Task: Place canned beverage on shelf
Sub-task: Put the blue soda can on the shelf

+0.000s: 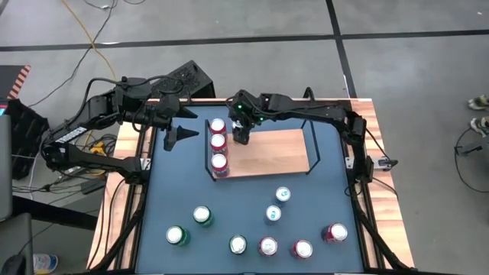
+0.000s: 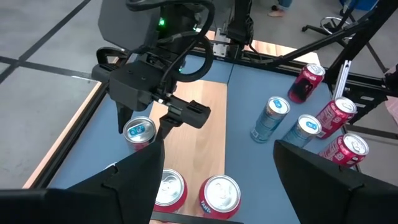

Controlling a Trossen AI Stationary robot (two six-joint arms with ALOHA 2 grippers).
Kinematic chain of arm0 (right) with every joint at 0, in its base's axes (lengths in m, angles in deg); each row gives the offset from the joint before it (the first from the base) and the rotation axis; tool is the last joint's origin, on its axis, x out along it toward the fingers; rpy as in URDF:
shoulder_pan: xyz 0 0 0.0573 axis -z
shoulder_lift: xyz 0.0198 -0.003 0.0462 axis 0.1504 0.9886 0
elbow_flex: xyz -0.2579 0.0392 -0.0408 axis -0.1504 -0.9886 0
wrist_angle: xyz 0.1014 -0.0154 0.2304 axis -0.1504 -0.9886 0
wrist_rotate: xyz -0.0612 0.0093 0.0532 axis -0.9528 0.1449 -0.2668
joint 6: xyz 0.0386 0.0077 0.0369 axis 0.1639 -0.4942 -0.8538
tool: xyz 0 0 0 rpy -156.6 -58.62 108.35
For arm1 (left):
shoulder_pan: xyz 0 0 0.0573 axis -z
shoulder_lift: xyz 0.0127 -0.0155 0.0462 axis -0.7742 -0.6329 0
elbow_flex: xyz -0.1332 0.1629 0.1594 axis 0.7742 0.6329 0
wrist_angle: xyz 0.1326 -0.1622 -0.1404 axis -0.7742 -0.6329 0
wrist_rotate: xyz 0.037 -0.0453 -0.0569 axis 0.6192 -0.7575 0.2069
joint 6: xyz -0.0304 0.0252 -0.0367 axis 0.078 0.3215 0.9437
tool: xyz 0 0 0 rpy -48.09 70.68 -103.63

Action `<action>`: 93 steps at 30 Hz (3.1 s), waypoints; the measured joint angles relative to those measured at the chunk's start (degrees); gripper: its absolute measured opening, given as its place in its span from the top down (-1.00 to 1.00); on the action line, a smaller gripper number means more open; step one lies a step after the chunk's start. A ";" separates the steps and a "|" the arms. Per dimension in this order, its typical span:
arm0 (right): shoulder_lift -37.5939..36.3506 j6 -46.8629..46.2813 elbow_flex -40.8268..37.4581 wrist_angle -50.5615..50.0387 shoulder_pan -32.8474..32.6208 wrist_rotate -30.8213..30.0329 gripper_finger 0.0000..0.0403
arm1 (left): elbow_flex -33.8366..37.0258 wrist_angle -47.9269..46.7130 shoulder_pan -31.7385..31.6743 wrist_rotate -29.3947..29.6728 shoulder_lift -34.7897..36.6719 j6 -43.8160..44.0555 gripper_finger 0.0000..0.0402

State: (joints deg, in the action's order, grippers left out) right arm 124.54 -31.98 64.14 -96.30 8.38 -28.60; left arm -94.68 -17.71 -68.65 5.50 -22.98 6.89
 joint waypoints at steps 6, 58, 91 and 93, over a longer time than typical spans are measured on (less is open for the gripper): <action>-0.01 -5.57 0.00 0.52 -0.70 -2.47 -0.41 | 0.00 0.02 -0.02 0.00 0.00 0.00 -0.43; -0.05 -34.41 0.00 1.53 -4.69 -16.69 -0.41 | 0.00 0.00 -0.02 1.51 0.00 2.00 -0.43; -7.50 15.63 0.12 -1.58 -2.48 2.87 -0.42 | -0.02 -2.69 0.00 1.62 -0.02 2.95 -0.43; -7.16 17.51 -0.11 -2.81 -1.61 6.02 -0.42 | -0.02 -2.61 -0.02 1.68 -0.02 2.97 -0.43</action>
State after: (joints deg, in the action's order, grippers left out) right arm 117.37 -14.47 64.03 -99.11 6.77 -22.58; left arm -94.70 -20.32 -68.67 7.18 -23.01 9.86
